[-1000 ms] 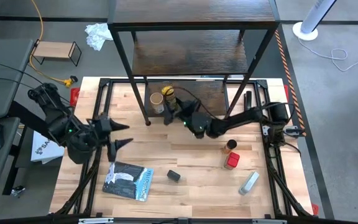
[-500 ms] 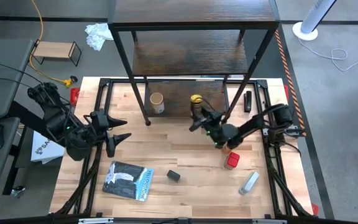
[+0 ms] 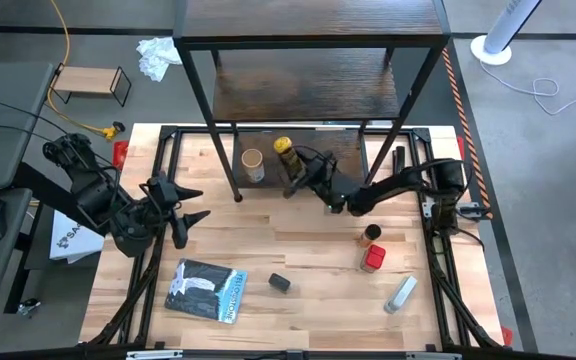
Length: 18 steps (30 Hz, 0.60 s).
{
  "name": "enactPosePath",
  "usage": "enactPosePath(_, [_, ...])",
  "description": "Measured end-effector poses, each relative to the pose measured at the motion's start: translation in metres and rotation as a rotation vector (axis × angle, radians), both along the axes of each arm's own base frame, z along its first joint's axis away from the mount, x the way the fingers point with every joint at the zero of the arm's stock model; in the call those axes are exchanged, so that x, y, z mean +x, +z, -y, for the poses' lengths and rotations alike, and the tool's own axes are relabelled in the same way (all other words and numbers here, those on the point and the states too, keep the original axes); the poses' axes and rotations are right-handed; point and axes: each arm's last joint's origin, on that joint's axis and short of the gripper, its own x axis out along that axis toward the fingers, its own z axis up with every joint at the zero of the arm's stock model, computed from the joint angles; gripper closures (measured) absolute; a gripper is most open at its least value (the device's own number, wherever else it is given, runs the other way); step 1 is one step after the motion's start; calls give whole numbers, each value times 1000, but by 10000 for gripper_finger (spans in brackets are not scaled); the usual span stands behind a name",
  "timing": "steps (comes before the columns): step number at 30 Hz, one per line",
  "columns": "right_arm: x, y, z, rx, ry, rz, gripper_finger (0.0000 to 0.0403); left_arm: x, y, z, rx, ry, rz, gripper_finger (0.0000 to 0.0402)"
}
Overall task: Shelf spices
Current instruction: Put the yellow seasoning bottle on the shelf
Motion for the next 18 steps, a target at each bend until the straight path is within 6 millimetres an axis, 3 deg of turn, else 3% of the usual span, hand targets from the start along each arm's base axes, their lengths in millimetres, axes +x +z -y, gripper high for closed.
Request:
enactPosePath(6, [3,-26,16,-41,-15,193,208,-2,-2,-2,27,4,-32,143])
enactPosePath(14, [53,-51,23,-72,-7,199,207,-6,-5,-6,67,12,-70,143])
enactPosePath(18, [64,-59,24,-72,-8,206,206,-6,-6,-6,48,9,-78,143])
